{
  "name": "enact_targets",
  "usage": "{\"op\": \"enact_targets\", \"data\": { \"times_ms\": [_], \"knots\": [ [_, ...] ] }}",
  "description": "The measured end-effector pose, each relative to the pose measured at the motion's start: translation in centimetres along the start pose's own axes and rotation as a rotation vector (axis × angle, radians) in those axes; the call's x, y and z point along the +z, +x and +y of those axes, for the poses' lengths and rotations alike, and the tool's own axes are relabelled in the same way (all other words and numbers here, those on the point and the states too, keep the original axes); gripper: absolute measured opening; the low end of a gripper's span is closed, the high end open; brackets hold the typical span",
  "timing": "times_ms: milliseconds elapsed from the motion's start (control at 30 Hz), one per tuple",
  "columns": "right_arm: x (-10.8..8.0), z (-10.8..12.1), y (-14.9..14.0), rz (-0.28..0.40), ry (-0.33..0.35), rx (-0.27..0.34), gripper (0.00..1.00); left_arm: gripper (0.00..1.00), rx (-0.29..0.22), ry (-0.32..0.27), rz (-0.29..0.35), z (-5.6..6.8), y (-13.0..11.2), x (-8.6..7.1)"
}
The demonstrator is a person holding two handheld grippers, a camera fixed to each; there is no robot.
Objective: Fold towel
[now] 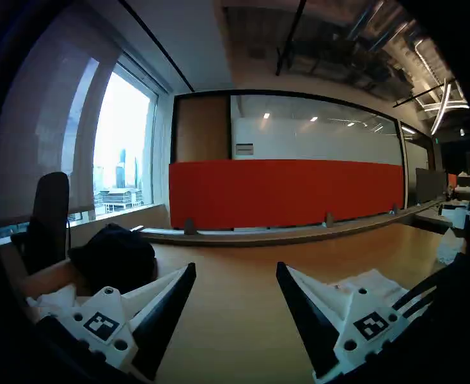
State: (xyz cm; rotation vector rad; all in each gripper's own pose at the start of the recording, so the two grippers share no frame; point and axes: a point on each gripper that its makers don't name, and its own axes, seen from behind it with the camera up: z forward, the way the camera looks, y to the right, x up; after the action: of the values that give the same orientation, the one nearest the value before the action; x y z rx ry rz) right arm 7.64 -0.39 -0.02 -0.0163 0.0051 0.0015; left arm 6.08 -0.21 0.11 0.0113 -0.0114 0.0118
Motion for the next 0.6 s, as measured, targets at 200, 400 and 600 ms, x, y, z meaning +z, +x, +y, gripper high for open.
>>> {"op": "enact_targets", "data": {
  "times_ms": [200,400,600],
  "knots": [
    [0.1,-0.4,4.7,0.002,-0.001,-0.003,1.00,0.93,0.000,0.004,0.005,-0.3,4.9,0.0],
    [0.1,-0.6,8.7,-0.002,-0.007,-0.011,1.00,0.93,0.005,-0.006,0.005,-0.1,9.1,-0.2],
    [-0.1,-0.6,11.0,-0.008,-0.017,-0.023,1.00,0.93,0.000,-0.017,-0.009,0.1,11.3,-0.2]
  ]
}}
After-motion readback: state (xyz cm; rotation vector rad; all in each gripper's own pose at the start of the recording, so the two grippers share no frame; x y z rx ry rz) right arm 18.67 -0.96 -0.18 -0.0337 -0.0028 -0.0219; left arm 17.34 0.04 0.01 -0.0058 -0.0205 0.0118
